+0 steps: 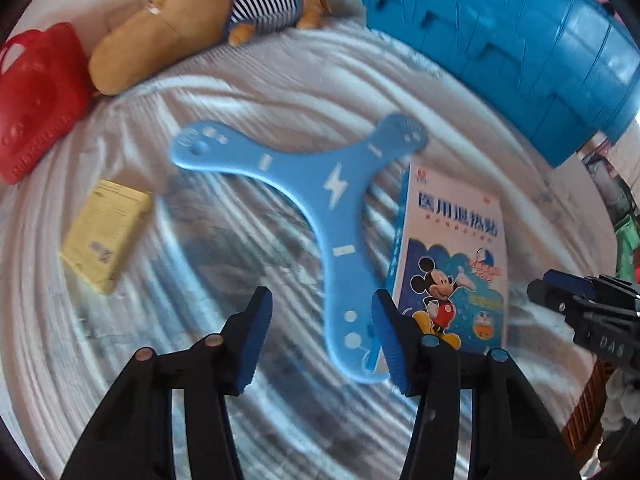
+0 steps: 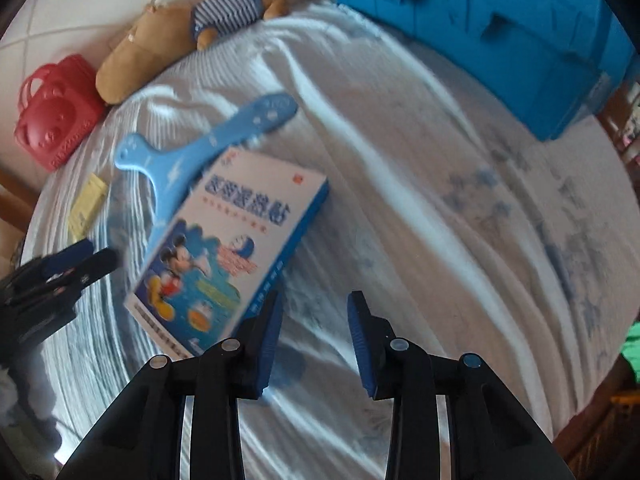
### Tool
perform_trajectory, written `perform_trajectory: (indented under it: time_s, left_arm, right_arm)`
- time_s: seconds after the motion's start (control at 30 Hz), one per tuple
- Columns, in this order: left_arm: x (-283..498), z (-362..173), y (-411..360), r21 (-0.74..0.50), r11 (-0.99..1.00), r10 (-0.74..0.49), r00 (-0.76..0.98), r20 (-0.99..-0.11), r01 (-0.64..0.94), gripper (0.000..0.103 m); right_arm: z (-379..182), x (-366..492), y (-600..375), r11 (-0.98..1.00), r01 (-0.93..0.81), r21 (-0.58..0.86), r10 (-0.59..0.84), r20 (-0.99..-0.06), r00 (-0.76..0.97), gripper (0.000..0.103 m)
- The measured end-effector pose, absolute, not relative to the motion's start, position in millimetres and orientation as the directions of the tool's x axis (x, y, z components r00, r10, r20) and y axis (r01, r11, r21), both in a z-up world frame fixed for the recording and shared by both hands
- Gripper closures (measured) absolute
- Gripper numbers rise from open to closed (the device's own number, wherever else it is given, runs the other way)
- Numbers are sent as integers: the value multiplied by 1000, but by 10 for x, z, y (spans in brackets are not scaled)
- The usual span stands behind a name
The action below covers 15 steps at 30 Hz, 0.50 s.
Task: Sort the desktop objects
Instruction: 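Grasp the Mickey medicine box edge-on with left tool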
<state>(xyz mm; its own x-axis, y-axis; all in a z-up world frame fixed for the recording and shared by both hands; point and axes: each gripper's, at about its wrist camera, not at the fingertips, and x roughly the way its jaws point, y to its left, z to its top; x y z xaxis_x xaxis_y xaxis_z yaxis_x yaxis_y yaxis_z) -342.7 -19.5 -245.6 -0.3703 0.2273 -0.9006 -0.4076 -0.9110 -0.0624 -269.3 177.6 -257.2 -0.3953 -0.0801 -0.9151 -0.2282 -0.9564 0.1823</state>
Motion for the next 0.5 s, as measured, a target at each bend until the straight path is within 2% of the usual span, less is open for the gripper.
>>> perform_trajectory:
  time_s: [0.17, 0.2, 0.23, 0.37, 0.5]
  left_arm:
    - [-3394, -2657, -82, -71, -915, 223, -352, -909, -397, 54]
    - [-3401, -2661, -86, -75, -917, 224, -349, -910, -391, 54]
    - [-3409, -2661, -98, -71, -921, 217, -353, -910, -383, 54]
    - [-3430, -2667, -189, -61, -932, 197, -356, -913, -358, 54]
    - [-3466, -2650, -332, -91, -943, 208, -352, -913, -320, 54]
  right_arm:
    - [-2818, -2822, 1643, -980, -153, 130, -69, -935, -348, 70]
    - [-2815, -2851, 1617, -984, -136, 118, -63, -934, -351, 74]
    - [-2798, -2859, 1648, -977, -139, 159, -99, -927, -362, 79]
    - [-2582, -2875, 1756, -940, -120, 320, -236, -861, -451, 80]
    - [-2292, -2940, 1643, -898, -30, 439, -362, -775, -518, 80]
